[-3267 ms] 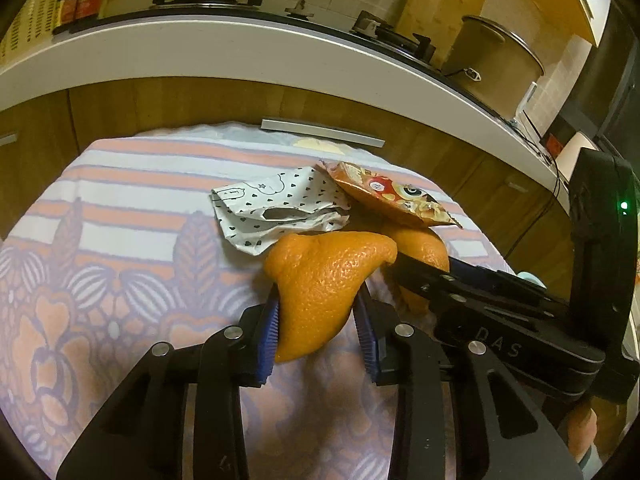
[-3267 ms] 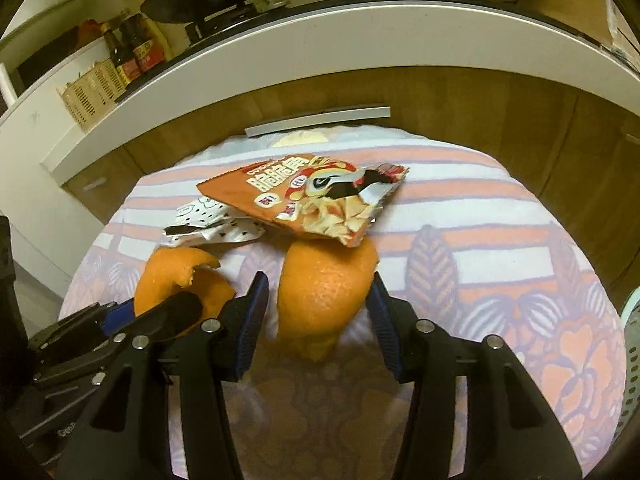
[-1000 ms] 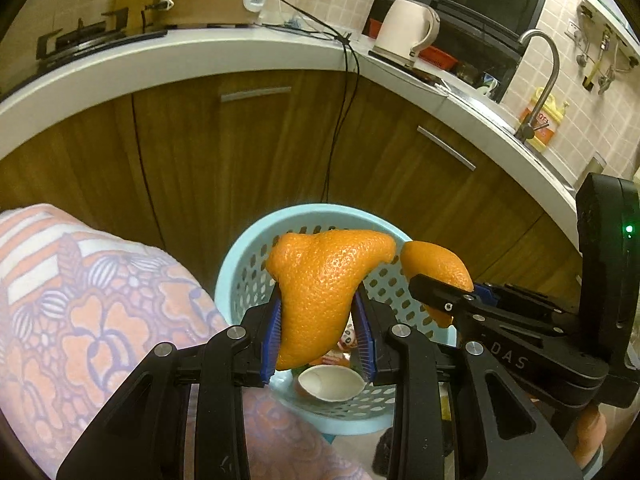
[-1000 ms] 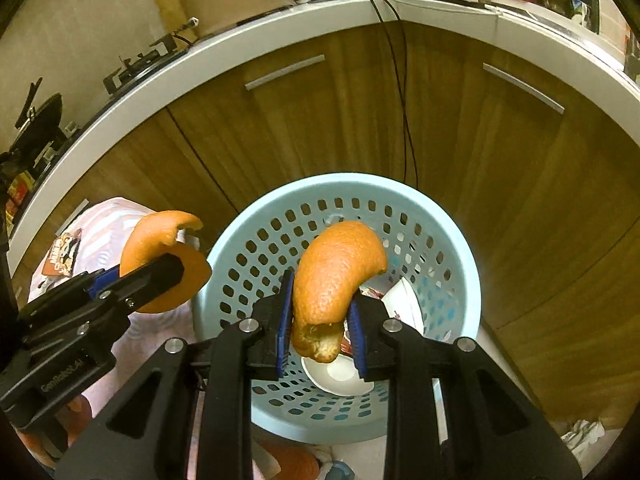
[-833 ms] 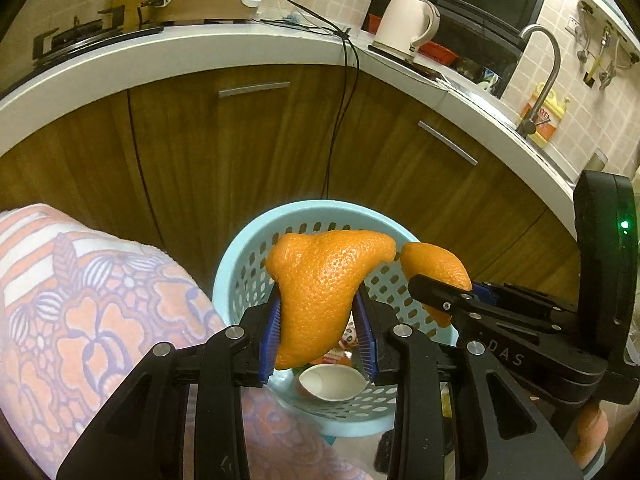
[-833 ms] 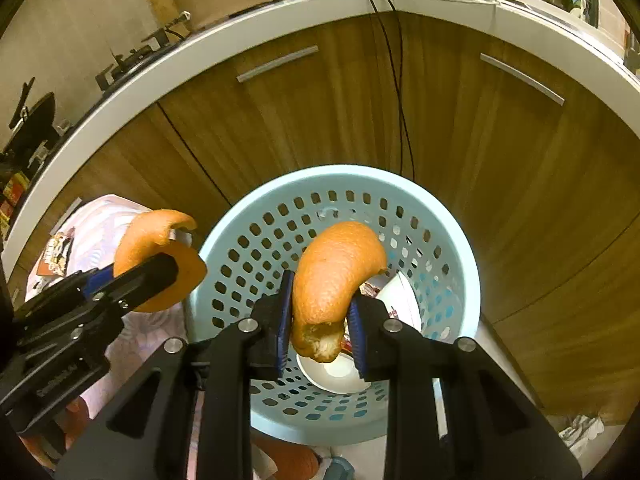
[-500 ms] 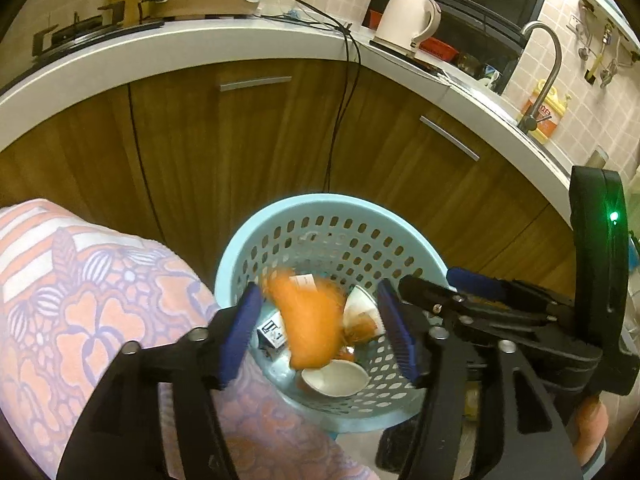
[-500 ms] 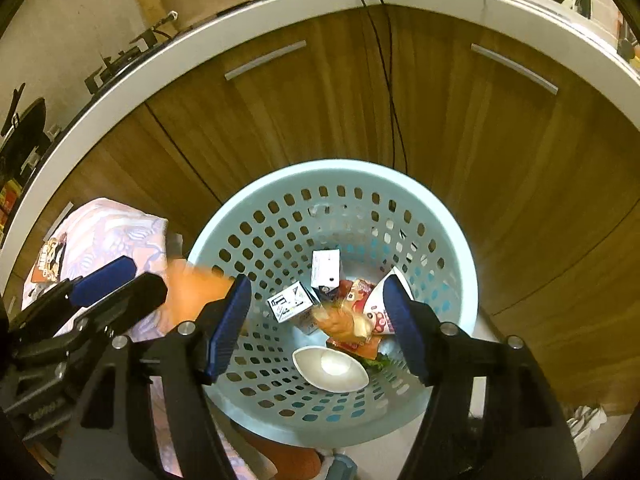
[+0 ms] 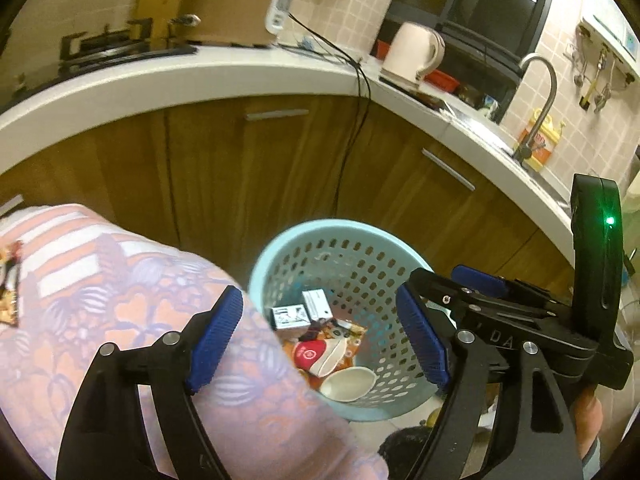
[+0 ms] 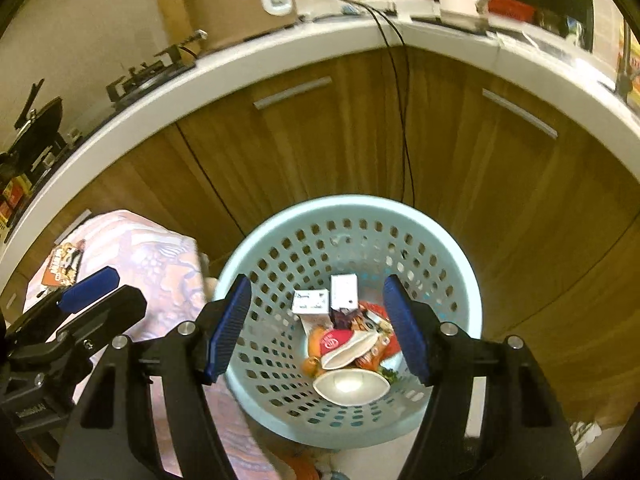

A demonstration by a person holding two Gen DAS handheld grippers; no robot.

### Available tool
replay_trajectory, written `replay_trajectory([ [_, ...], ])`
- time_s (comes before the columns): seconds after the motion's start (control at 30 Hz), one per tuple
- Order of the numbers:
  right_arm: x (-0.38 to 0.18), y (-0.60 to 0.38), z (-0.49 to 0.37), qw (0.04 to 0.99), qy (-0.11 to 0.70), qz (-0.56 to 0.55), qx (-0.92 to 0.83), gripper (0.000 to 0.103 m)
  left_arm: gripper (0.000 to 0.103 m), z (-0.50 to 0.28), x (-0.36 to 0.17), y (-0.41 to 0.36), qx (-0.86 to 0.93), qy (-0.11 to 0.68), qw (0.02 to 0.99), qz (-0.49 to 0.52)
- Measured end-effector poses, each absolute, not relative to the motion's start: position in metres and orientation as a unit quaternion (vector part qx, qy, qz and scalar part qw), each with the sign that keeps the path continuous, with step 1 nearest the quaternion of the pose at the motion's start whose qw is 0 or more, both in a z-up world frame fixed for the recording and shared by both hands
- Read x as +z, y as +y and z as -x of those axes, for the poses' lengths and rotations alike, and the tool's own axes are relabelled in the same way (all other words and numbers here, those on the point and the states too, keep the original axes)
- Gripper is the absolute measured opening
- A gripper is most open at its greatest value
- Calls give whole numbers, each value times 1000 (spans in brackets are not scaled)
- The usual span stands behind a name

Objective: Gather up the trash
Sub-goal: 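Move both open tools back toward the white wrapper and snack bag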

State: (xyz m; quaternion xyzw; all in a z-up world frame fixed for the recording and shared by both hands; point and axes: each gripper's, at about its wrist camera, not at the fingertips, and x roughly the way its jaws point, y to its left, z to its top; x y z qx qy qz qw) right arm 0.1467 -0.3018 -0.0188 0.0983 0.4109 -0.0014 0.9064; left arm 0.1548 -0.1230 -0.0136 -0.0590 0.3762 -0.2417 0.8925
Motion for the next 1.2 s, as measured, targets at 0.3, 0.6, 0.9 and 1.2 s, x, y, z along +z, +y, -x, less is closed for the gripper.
replay_trajectory([
  [0.3,16,-220,-145,924,369,-65,70,65,77,-130,16,-40,-190,335,918,91],
  [0.6,27,-126,-145,923,360,-18,136,65,77,-103,40,58,-122,301,938,124],
  [0.9,18,-30,-155,913,362,25,186,64,76,-94,35,163,-36,299,941,154],
  [1.2,-12,39,-184,896,385,38,219,55,75,-127,-10,234,27,361,919,156],
])
